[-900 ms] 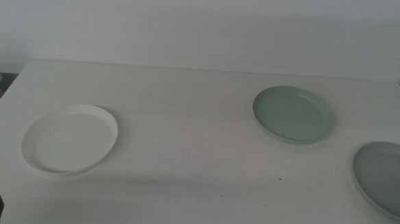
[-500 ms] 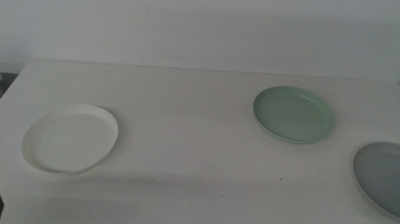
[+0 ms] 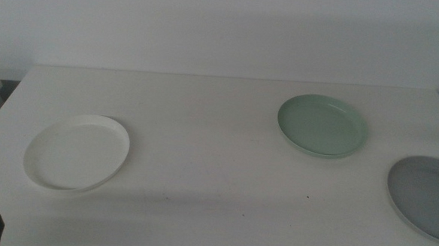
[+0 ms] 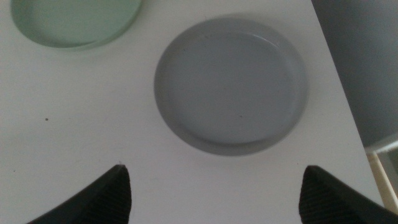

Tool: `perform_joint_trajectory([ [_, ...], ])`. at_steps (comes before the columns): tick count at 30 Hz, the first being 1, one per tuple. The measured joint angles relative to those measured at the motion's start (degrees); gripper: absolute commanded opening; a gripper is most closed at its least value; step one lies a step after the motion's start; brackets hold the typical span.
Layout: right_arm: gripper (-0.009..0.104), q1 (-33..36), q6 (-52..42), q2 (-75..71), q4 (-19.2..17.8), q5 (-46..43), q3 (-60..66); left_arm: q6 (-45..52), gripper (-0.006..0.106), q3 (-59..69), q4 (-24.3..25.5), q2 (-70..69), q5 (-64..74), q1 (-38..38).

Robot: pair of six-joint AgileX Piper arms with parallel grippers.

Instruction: Stack the three bowls on top of each other.

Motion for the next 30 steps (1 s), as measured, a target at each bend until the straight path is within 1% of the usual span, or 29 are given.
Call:
perform_joint_trajectory([
  [4,0.093,0.00,0.00,5.71,-0.02,3.14,-5.43,0.00,0.094,0.00,0.00,0.00,0.00,0.00],
  [10,0.093,0.00,1.08,9.58,1.64,7.30,-9.04,0.00,0.094,0.00,0.00,0.00,0.00,0.00],
  [14,0.091,-0.71,4.22,13.67,0.01,8.27,-10.89,0.00,0.094,0.00,0.00,0.00,0.00,0.00],
  [16,0.087,-2.92,4.47,17.37,-0.23,8.03,-11.93,0.00,0.094,0.00,0.00,0.00,0.00,0.00],
  [18,0.084,-6.18,2.71,21.85,1.27,7.12,-12.60,0.00,0.094,0.00,0.00,0.00,0.00,0.00],
  [22,0.079,-15.17,-3.13,31.14,8.14,4.93,-14.91,0.00,0.094,0.00,0.00,0.00,0.00,0.00],
  [25,0.077,-19.94,-6.26,38.24,11.92,2.84,-17.31,0.00,0.094,0.00,0.00,0.00,0.00,0.00],
  [30,0.071,-23.46,-7.76,50.27,12.85,0.24,-22.48,0.00,0.094,0.00,0.00,0.00,0.00,0.00],
])
